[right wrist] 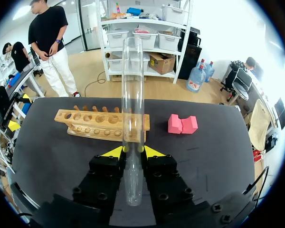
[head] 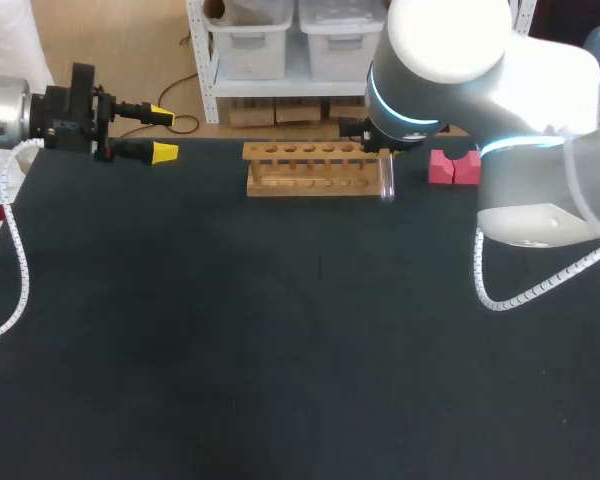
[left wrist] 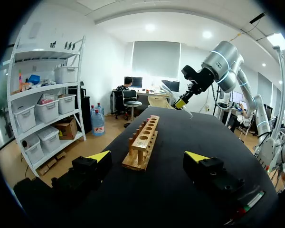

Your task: Grasp the test tube, adjust it, and insert it.

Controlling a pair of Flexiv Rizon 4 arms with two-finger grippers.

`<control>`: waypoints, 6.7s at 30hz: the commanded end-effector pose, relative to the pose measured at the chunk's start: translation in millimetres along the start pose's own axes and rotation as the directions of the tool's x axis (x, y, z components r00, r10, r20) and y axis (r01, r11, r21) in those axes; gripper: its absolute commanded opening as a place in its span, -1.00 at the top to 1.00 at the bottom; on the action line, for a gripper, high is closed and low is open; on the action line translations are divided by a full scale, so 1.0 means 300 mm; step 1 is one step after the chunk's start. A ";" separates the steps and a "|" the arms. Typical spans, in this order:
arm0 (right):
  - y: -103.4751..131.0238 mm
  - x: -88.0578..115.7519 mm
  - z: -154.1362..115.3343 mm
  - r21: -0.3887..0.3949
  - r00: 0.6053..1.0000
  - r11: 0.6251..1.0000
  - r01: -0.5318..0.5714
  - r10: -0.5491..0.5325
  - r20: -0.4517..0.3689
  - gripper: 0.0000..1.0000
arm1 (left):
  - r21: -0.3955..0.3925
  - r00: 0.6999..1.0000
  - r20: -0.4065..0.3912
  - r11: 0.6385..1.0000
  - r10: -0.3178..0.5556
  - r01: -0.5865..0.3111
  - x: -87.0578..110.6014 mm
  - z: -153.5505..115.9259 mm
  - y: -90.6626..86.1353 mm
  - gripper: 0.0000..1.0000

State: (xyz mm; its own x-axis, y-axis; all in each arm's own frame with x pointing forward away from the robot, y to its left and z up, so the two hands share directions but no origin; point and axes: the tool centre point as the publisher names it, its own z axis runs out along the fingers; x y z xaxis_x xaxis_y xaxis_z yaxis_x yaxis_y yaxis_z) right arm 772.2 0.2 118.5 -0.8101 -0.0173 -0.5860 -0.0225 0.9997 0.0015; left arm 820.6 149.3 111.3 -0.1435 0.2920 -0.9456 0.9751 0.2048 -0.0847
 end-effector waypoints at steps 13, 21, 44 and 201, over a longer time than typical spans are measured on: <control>-0.003 0.005 -0.003 0.000 1.000 1.000 -0.001 0.001 0.007 1.00 | 0.000 1.000 0.003 1.000 0.003 -0.003 0.004 0.000 0.001 -1.00; 0.003 -0.024 0.003 0.016 0.992 0.998 -0.060 0.058 0.116 1.00 | 0.000 1.000 0.003 1.000 0.003 -0.003 0.004 0.000 0.001 -1.00; 0.075 -0.197 0.011 -0.015 0.832 0.995 -0.103 0.094 0.546 1.00 | 0.000 1.000 0.003 1.000 0.003 -0.003 0.004 0.000 0.001 -1.00; 0.132 -0.104 0.106 -0.177 0.835 0.984 0.034 0.069 0.545 -1.00 | 0.000 1.000 0.003 1.000 0.003 -0.003 0.004 0.000 0.001 -1.00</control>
State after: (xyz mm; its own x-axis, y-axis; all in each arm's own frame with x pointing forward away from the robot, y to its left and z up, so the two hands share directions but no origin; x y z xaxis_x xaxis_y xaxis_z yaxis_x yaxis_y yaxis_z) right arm 825.0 54.3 101.3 -0.3478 0.0637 -0.9354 -0.0847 0.9915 0.0990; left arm 820.6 149.3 111.3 -0.1435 0.2921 -0.9456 0.9751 0.2047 -0.0848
